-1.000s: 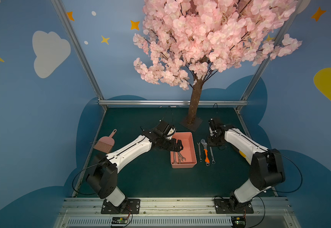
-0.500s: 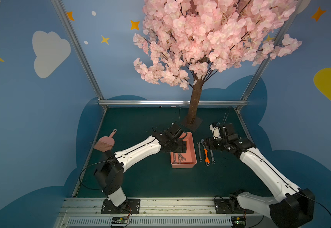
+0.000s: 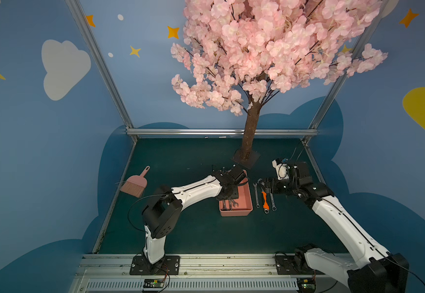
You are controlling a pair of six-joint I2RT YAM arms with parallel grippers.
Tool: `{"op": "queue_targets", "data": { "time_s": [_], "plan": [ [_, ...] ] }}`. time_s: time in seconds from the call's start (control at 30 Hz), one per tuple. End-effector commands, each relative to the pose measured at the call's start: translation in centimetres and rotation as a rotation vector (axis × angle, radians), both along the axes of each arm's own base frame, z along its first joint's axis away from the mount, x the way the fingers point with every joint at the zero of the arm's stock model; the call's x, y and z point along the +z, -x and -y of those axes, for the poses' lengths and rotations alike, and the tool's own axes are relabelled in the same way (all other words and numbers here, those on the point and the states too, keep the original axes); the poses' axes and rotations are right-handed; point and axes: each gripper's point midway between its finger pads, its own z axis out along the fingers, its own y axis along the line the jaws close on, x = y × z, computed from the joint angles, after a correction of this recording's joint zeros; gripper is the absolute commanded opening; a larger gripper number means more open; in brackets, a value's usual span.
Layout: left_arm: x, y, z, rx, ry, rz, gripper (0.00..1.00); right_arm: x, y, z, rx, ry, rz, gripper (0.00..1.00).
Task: Take out the wrench from the storage box
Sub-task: Pick up the wrench from the storage box.
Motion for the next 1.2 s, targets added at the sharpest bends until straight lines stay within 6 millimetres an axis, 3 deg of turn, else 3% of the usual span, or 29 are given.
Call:
{"op": "queue_targets", "data": {
  "time_s": [0.0,0.17,0.4,0.57,0.73,0.97,1.17],
  "plan": [
    [-0.5,-0.6,-1.1,0.090,-0.065,0.014,0.47,0.4,-0.1,-0.1,0.007,-0.026,0.005,0.84],
    [-1.4,-0.8,-2.1,0.185,-0.131,-0.008,0.47,0.2,0.1,-0.2,0.016,-0.030,-0.001,0.86],
    [-2.8,-1.3,-1.5,0.248,-0.138,-0.082,0.48,0.0,0.5,-0.8,0.032,-0.081,-0.003,0.87],
    [-3.5,-2.0,-1.3,0.281,-0.137,-0.093,0.45,-0.3,0.8,-0.1,0.014,-0.047,0.004,0.88],
    [-4.6,-2.6,-0.2,0.286,-0.131,-0.106,0.39,-0.1,0.8,-0.1,0.016,-0.051,0.016,0.88],
    [-5.6,-2.0,-1.1,0.304,-0.172,-0.130,0.33,-0.5,0.9,-0.2,0.024,-0.052,0.015,0.89],
    [-6.5,-1.8,-0.7,0.288,-0.167,-0.151,0.19,-0.8,1.0,-0.1,0.021,-0.038,0.014,0.90]
  ]
}}
